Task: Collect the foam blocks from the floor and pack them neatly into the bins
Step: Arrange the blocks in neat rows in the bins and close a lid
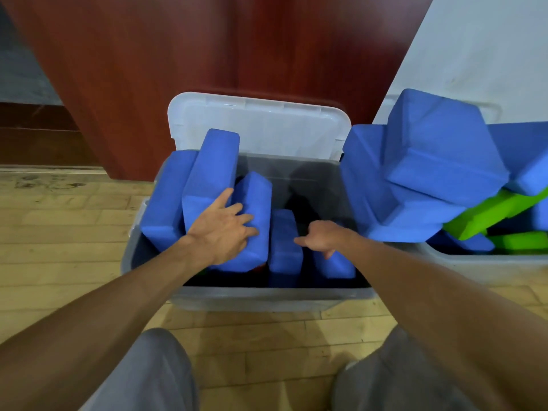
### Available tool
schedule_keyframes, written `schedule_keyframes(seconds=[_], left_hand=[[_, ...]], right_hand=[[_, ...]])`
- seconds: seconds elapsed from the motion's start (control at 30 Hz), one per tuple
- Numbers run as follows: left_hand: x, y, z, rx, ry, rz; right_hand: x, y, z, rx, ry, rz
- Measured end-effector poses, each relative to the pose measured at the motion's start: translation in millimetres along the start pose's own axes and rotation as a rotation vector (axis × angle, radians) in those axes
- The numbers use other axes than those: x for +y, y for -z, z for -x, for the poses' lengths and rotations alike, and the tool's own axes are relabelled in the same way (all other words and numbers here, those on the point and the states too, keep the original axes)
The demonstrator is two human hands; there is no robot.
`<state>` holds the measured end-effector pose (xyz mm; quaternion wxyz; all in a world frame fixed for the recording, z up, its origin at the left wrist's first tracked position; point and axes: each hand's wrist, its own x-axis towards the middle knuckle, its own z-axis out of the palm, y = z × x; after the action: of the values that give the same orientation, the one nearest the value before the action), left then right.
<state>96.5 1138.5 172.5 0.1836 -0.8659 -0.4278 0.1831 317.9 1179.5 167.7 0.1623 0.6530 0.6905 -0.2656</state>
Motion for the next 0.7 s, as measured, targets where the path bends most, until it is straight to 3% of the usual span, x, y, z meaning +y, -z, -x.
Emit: schedule_keyframes(seconds=[0.1, 0.2, 0.53, 0.7], left_hand=[[0, -4, 0, 0.077, 0.026, -0.037], [-4, -7, 4, 0.038, -0.001, -0.010], [-4, -3, 5, 0.028, 0.004, -0.038], [-2, -4, 5, 0.020, 0.025, -0.022]], right_hand=[[-16, -15, -4, -0.044, 0.010, -0.011], [-23, -39, -20, -0.086, -0.005, -0.002], [-21, -8, -18, 0.263, -0.010, -0.115], [-18, 20, -10, 0.327, 0.085, -0.110]])
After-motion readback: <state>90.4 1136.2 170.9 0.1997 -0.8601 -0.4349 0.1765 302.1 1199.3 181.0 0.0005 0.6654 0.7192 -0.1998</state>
